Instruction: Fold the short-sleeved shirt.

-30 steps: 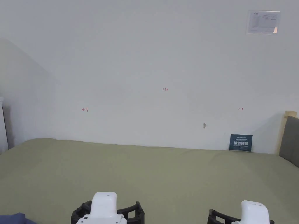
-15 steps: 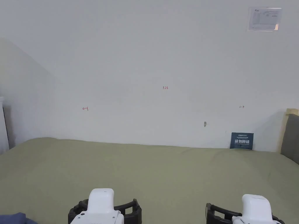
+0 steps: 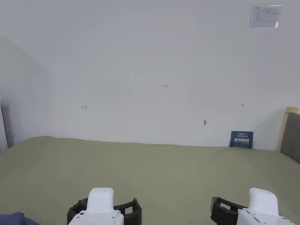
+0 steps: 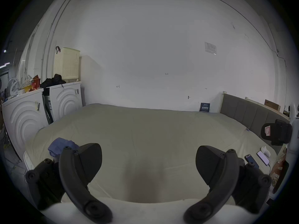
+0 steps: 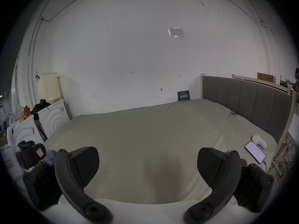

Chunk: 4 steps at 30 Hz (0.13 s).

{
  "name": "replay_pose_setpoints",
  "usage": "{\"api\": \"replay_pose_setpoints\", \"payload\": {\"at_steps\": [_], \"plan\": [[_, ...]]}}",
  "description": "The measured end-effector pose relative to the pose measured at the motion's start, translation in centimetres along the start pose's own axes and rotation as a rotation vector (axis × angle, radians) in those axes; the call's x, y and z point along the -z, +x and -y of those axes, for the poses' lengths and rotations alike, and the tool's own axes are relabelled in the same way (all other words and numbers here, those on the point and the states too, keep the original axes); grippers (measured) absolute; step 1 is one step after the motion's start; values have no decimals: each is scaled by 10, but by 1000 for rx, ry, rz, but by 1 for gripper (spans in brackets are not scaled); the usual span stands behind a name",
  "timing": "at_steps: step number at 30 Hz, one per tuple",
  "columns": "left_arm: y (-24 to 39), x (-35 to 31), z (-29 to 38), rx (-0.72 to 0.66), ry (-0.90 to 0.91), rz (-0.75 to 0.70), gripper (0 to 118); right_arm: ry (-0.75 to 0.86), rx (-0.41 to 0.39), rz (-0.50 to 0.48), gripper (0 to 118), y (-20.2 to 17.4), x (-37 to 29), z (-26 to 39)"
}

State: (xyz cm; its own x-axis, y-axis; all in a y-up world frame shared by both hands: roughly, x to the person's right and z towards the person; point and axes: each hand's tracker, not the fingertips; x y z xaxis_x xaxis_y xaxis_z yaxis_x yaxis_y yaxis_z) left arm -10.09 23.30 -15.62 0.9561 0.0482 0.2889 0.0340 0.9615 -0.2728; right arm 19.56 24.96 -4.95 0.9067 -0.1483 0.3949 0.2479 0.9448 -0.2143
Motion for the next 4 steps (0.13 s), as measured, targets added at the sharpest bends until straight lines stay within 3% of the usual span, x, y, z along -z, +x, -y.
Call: {"api": "replay_pose_setpoints", "payload": {"at_steps": [4], "plan": [[-1, 0, -1, -12, -4, 4, 118, 38, 4, -13, 118, 3, -5, 2]]}}
